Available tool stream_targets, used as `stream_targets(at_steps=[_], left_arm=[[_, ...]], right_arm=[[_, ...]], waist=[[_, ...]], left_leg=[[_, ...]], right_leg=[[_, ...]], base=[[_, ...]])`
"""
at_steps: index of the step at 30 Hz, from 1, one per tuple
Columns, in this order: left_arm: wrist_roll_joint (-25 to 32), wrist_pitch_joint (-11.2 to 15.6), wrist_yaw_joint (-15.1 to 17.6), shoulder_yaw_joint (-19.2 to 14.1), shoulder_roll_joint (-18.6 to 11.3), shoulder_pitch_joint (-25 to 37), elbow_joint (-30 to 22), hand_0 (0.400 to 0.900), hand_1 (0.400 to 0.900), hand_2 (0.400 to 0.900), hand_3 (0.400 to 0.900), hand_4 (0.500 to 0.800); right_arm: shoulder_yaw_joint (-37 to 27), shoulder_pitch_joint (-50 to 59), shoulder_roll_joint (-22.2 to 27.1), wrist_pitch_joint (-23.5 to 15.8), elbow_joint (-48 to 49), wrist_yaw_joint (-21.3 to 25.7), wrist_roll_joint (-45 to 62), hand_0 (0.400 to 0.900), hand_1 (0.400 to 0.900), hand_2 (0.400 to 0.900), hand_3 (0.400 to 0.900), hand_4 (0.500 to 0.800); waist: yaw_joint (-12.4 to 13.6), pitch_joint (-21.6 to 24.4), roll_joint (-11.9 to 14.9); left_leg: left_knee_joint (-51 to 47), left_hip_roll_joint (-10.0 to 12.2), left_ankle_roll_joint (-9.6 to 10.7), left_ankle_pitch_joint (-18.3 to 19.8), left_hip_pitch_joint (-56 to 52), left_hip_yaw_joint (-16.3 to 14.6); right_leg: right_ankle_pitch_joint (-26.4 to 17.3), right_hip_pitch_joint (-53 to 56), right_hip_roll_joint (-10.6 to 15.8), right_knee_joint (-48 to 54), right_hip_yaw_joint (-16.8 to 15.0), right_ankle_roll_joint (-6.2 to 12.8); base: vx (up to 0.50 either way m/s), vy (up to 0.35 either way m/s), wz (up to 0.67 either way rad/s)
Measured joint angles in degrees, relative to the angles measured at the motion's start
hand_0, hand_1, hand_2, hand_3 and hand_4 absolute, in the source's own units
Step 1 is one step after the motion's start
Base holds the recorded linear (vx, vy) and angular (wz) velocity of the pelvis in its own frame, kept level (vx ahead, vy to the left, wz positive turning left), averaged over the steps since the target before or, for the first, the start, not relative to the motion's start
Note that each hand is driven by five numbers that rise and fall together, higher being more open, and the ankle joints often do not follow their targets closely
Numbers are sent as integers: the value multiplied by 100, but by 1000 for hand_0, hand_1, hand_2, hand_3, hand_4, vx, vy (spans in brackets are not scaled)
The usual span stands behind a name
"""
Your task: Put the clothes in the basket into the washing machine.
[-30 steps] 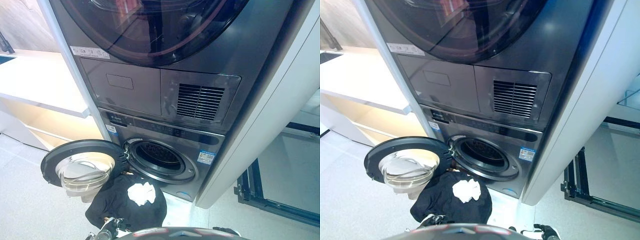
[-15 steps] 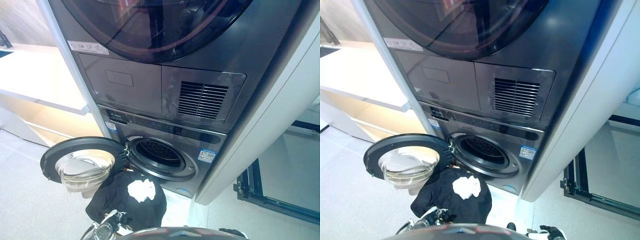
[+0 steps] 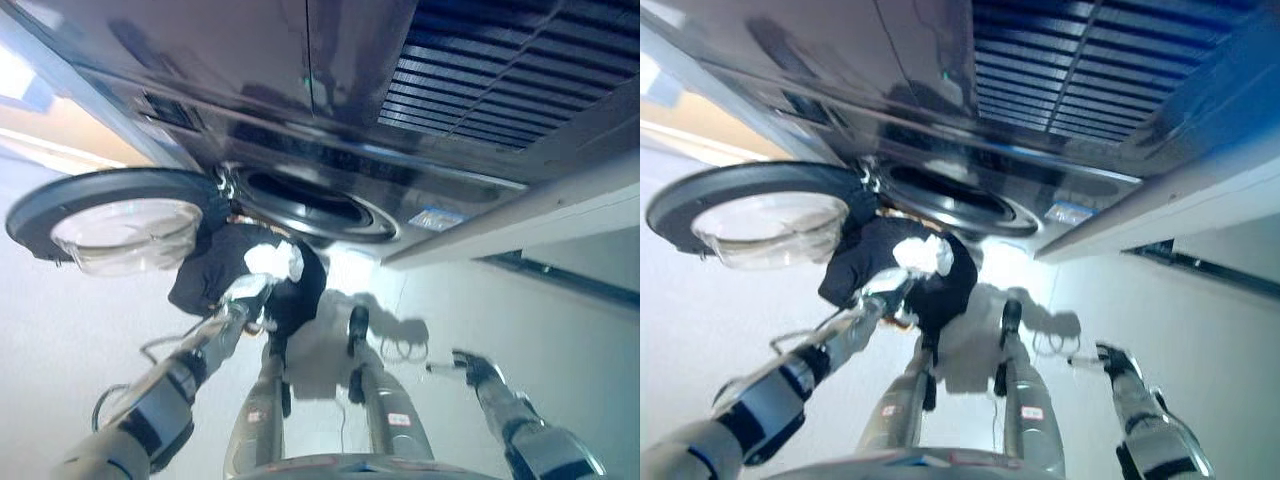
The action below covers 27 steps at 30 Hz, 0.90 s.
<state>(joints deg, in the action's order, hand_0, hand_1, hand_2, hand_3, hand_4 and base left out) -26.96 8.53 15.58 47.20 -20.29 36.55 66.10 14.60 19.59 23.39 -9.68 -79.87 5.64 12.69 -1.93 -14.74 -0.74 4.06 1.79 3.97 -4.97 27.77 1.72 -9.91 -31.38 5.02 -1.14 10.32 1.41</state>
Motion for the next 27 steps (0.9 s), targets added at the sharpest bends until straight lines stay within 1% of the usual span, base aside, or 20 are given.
stream_targets(at_steps=[2, 3, 5, 6, 9, 12, 14, 19, 23, 27], left_arm=[[-289, -60, 167, 199, -80, 398, -5, 900, 900, 900, 900, 800], [-392, -127, 258, 195, -85, 536, -10, 900, 900, 900, 900, 800], [-594, -215, 468, 310, -228, 759, -3, 900, 900, 900, 900, 800], [-683, -269, 509, 304, -284, 853, 5, 900, 900, 900, 900, 800], [-874, -497, 693, 352, -318, 1110, 233, 900, 900, 900, 900, 800], [-924, -603, 761, 376, -377, 1283, 343, 900, 900, 900, 900, 800], [-925, -595, 765, 397, -487, 1462, 378, 900, 900, 900, 900, 800], [-915, -604, 763, 435, -618, 1996, 530, 900, 900, 900, 900, 800], [-842, -597, 762, 436, -716, 2231, 561, 900, 900, 900, 900, 800], [-792, -597, 765, 485, -752, 2422, 563, 900, 900, 900, 900, 800]], right_arm=[[2, 230, -6, -92, 81, 88, 77, 900, 900, 900, 900, 800], [0, 267, -6, -115, 106, 121, 96, 900, 900, 900, 900, 800], [-43, 270, -5, -222, 135, 199, 203, 900, 900, 900, 900, 800], [-38, 261, -4, -217, 138, 263, 217, 900, 900, 900, 900, 800], [-80, 141, -12, -262, 139, 335, 362, 900, 900, 900, 900, 800], [-125, -35, -20, -288, 138, 403, 462, 900, 900, 900, 900, 800], [-127, -56, -10, -309, 148, 418, 601, 900, 900, 900, 900, 800], [-133, -28, 8, -334, 196, 418, 864, 900, 900, 900, 900, 800], [-149, -9, 5, -444, 230, 421, 1041, 900, 900, 900, 900, 800], [-151, -10, -11, -524, 248, 427, 1164, 900, 900, 900, 900, 800]], waist=[[-18, -114, -12], [-38, -201, -15], [-128, -267, -3], [-172, -294, 11], [-317, -321, 14], [-410, -328, 27], [-477, -319, 31], [-572, -306, 50], [-703, -248, 151], [-757, -205, 224]], left_leg=[[80, -19, -15, -9, 294, -21], [83, -24, -20, -8, 328, -27], [233, -37, -38, 62, 576, -22], [251, -49, -42, 65, 661, -26], [352, -102, -88, 103, 891, -31], [456, -133, -117, 158, 1006, -38], [598, -160, -126, 192, 1243, -35], [1130, -175, -139, 327, 2035, -31], [1617, -165, -156, 487, 2594, -31], [2065, -164, -184, 623, 3074, -28]], right_leg=[[0, -311, 27, -105, -31, 0], [-2, -358, 31, -127, -40, -1], [71, -630, 61, -342, -46, -7], [77, -731, 73, -385, -55, -2], [96, -962, 141, -496, -68, 23], [122, -1057, 174, -556, -88, 56], [149, -1260, 193, -631, -141, 72], [143, -1919, 217, -885, -177, 69], [133, -2362, 222, -1100, -200, 56], [144, -2744, 230, -1327, -228, 68]], base=[[-38, 30, -12], [-14, 28, -9], [-7, 13, -5], [0, 0, 0], [-3, 7, -2], [-10, 11, -4], [0, 0, 0], [-12, -2, -1], [0, 0, 0], [-5, 16, -3]])
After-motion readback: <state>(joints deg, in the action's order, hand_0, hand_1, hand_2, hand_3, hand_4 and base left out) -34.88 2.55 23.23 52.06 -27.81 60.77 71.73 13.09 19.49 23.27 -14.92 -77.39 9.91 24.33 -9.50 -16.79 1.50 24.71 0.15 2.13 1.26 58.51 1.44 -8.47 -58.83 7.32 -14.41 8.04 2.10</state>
